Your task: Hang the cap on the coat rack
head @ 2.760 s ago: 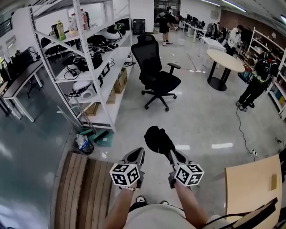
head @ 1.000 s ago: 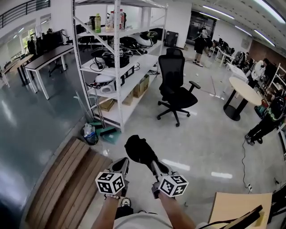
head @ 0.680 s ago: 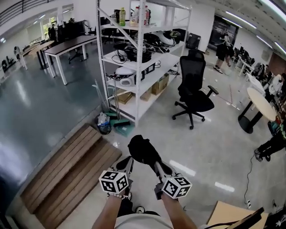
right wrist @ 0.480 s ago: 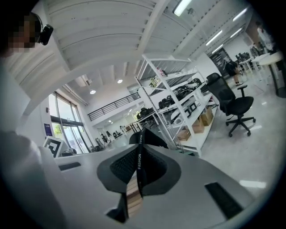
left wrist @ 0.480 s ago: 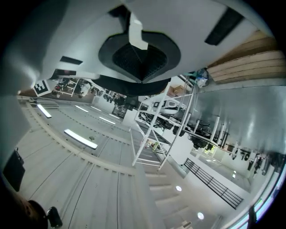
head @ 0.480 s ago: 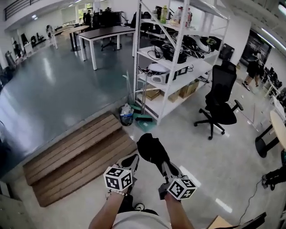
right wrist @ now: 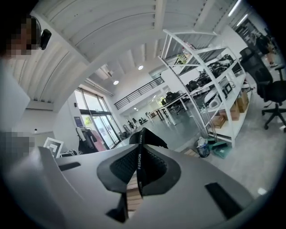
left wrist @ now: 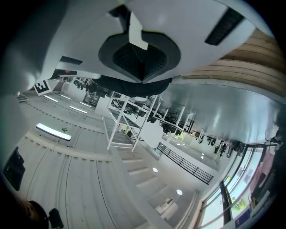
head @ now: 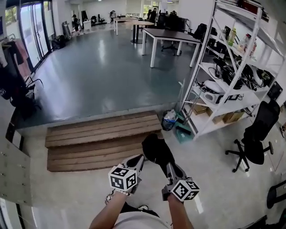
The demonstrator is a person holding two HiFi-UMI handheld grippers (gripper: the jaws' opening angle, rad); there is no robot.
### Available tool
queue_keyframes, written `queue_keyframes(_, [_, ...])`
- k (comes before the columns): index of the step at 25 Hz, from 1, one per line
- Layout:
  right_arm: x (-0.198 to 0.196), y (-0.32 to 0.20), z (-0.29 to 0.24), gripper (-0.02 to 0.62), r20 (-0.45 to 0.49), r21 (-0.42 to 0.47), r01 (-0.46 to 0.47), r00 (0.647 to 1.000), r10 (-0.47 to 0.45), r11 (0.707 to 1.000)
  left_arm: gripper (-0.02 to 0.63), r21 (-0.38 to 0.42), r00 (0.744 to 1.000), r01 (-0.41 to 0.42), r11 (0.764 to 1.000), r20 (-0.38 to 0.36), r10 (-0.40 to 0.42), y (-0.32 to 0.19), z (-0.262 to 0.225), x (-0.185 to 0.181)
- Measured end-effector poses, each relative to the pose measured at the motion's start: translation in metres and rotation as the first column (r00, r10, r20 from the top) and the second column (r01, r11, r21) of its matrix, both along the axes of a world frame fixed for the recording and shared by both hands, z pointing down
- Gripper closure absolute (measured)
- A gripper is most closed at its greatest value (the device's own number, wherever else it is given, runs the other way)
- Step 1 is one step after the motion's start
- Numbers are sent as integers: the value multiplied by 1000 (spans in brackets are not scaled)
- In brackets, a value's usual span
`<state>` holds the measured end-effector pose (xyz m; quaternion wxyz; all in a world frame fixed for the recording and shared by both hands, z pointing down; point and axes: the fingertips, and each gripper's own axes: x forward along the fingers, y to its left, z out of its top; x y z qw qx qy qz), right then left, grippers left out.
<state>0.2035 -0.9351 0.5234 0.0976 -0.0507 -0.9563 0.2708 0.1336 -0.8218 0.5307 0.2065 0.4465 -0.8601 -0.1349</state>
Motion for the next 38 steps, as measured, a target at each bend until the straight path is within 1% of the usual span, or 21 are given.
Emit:
queue_keyframes(3, [-22, 32, -4, 578, 8, 5, 75, 997, -75, 997, 601, 6, 997, 78, 997, 3, -78, 39, -2, -14])
queue_keyframes(7, [-48, 81, -6, 578, 12, 12, 164, 986, -164, 986, 601, 13, 985, 170, 985, 11, -170, 94, -6, -27])
queue_keyframes(13, [-72, 166, -11, 578, 10, 9, 300, 954, -300, 954, 601, 14, 958, 285, 958, 6, -285, 177, -9, -41])
queue_keyframes(18, [-93, 221, -13, 578, 11, 7, 383, 924, -383, 924, 601, 15, 932, 362, 932, 12, -362, 233, -13, -52])
queue_keyframes(24, [-119, 288, -17, 578, 22, 7, 476, 879, -476, 880, 601, 6, 893, 449, 894, 16, -449, 301, -13, -66])
queue_keyframes(29, [-139, 343, -18, 578, 24, 12, 549, 835, -549, 836, 601, 14, 851, 525, 851, 15, -525, 358, -13, -75])
queue_keyframes(35, [-157, 397, -16, 578, 23, 9, 612, 790, -612, 791, 601, 19, 805, 593, 805, 0, -593, 414, -8, -86])
queue_keyframes(38, [-166, 424, -17, 578, 26, 11, 638, 770, -638, 770, 601, 20, 783, 622, 783, 5, -622, 443, -10, -91])
